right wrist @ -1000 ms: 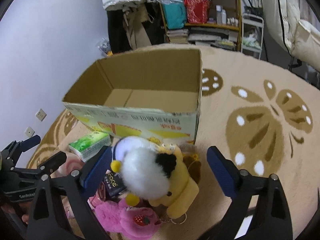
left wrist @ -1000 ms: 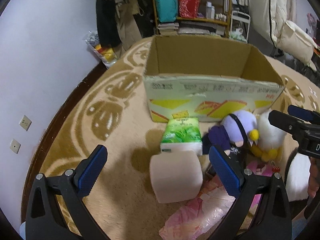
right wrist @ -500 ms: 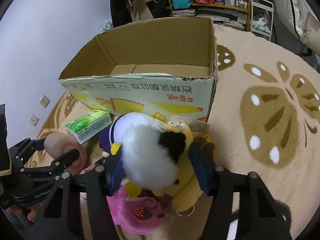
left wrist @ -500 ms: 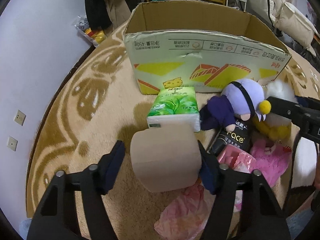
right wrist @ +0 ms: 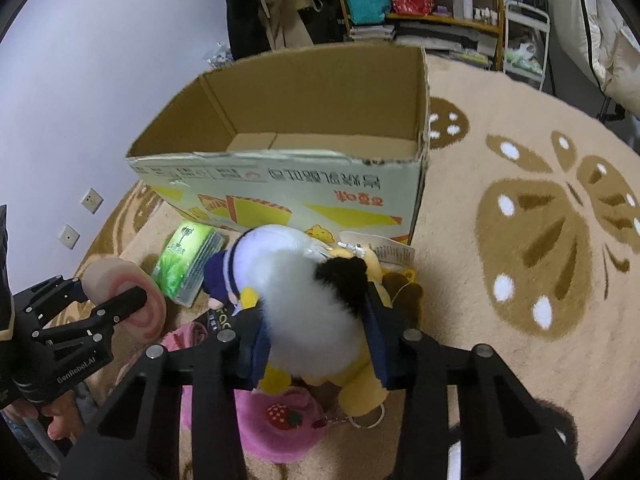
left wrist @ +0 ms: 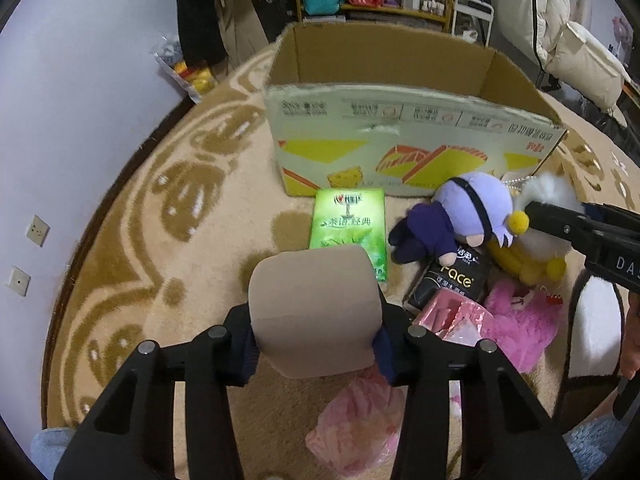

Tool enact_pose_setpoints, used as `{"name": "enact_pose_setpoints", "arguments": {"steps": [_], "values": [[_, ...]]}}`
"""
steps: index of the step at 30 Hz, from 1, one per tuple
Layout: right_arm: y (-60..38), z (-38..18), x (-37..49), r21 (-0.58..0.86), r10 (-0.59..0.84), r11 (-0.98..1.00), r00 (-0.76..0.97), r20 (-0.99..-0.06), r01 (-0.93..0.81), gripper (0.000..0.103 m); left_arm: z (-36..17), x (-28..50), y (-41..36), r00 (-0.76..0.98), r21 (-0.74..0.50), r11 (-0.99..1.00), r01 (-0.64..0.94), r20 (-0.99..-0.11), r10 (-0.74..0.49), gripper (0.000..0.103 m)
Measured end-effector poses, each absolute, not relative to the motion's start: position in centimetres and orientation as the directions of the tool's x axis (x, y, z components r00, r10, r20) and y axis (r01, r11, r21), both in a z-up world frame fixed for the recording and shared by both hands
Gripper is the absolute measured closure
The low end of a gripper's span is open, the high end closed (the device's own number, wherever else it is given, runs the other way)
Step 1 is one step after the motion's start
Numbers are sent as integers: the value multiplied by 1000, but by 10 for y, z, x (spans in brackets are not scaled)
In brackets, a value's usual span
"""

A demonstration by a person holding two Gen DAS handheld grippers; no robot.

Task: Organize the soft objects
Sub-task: 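Carry the roll into the box and open the left gripper while the right carries the plush over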

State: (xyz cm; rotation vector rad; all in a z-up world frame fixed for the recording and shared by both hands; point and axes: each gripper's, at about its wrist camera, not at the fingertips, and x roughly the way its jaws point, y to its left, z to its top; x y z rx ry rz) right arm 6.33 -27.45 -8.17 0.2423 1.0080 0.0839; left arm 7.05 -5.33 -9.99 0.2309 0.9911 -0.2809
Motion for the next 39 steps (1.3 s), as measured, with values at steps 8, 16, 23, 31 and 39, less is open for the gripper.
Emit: {"name": "enact_pose_setpoints", "arguments": {"steps": [8,16,23,31,39], "values": [[-271,-49,44,235,175,972,627,-759,13,64,-68,54,-40,639,111,955,274,-763,-94,59],[-276,-17,27,237,160,972,715,-681,8,64,-36,51,-26,736,146,971,191,-676,-43,59],[-279,19,17,236,135,972,786,-604,14,64,2,55,-29,795,117,966,229,-595,-116,59],[-280,35,32,196,100,980,813,-573,18,64,29,84,-47,833,128,963,236,-536,-133,59],[-280,40,60,153,100,988,822,-561,-16,64,39,119,-58,840,92,964,249,-515,-168,58]]}}
